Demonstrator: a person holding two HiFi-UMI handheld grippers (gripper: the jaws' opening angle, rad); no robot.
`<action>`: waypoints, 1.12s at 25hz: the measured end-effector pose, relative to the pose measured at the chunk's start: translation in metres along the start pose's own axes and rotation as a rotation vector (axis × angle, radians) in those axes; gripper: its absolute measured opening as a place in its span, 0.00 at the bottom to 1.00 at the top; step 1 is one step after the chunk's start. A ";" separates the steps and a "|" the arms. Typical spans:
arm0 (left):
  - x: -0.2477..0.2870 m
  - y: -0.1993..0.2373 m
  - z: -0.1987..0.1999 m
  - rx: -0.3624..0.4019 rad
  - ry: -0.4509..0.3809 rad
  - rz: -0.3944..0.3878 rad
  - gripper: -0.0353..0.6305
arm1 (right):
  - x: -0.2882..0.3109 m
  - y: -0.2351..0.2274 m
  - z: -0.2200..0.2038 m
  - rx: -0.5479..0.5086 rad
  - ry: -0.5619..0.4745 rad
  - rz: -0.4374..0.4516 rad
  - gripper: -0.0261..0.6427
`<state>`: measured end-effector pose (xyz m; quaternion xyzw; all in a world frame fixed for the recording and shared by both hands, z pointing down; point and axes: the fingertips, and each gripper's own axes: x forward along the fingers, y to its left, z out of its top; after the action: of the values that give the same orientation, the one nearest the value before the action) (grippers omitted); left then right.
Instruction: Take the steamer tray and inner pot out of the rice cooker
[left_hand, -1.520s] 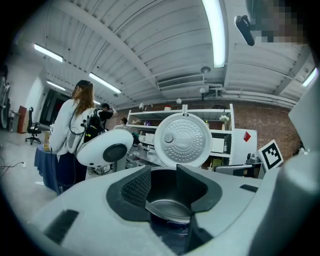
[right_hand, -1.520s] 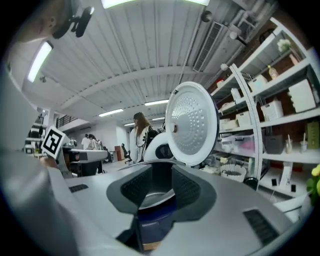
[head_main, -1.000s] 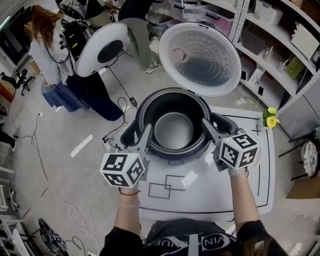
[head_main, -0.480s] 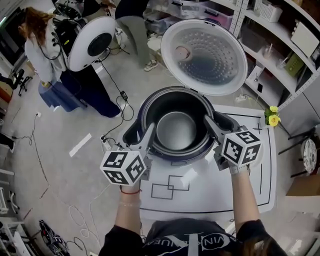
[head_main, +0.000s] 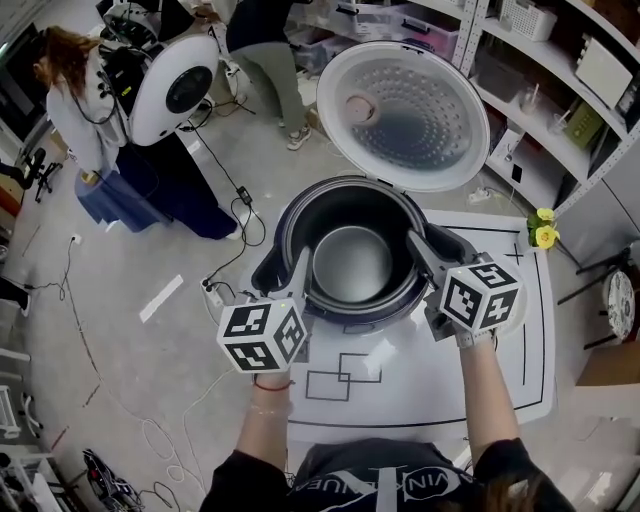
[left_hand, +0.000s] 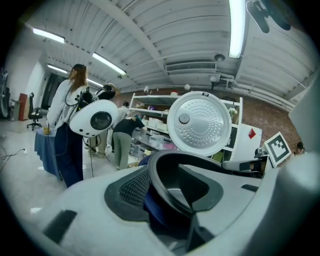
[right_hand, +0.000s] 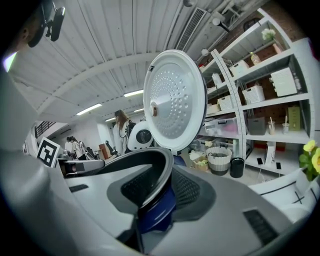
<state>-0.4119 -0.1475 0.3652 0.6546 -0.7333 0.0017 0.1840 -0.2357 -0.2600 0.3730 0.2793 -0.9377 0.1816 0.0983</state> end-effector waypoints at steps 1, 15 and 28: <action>0.000 0.001 0.000 -0.012 -0.005 0.008 0.30 | 0.000 -0.001 0.000 0.005 -0.008 -0.003 0.21; -0.008 0.003 0.007 -0.166 -0.102 -0.005 0.25 | -0.009 0.007 0.018 0.029 -0.118 0.034 0.21; -0.032 -0.013 0.056 -0.153 -0.256 -0.034 0.25 | -0.033 0.023 0.057 -0.006 -0.244 0.046 0.20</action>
<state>-0.4114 -0.1321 0.3015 0.6459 -0.7375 -0.1407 0.1383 -0.2258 -0.2485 0.3050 0.2773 -0.9495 0.1455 -0.0199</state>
